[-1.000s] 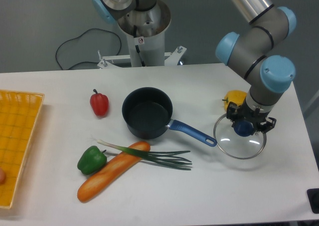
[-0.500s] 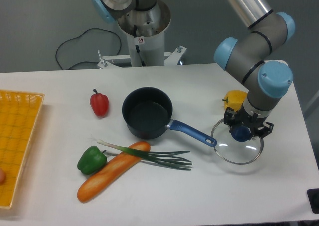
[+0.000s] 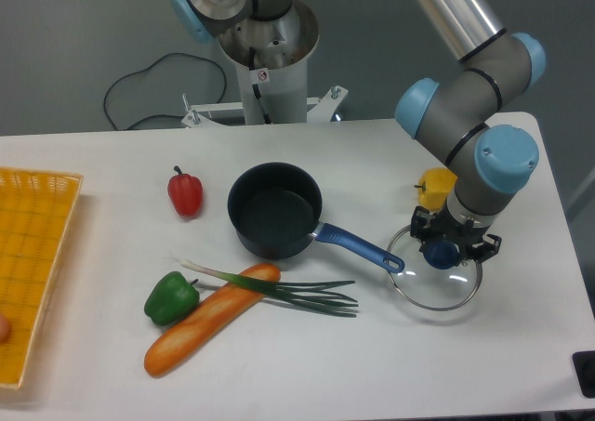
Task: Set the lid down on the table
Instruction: 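Lower the glass lid onto the table beside the yellow pepper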
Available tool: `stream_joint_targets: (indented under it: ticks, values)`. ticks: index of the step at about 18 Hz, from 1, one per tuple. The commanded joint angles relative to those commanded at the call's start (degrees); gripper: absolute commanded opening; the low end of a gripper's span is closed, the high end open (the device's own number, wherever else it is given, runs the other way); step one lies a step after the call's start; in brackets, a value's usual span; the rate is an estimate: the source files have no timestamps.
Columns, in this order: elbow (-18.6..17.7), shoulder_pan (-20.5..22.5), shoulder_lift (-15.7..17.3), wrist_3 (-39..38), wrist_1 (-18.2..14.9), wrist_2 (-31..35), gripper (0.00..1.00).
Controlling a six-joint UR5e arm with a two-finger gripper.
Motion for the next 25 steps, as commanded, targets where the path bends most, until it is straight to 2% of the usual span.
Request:
stream_joint_targets:
  ticks: [25]
  values:
    - [-0.4, -1.1, -1.1, -0.1, 0.4, 0.4, 0.57]
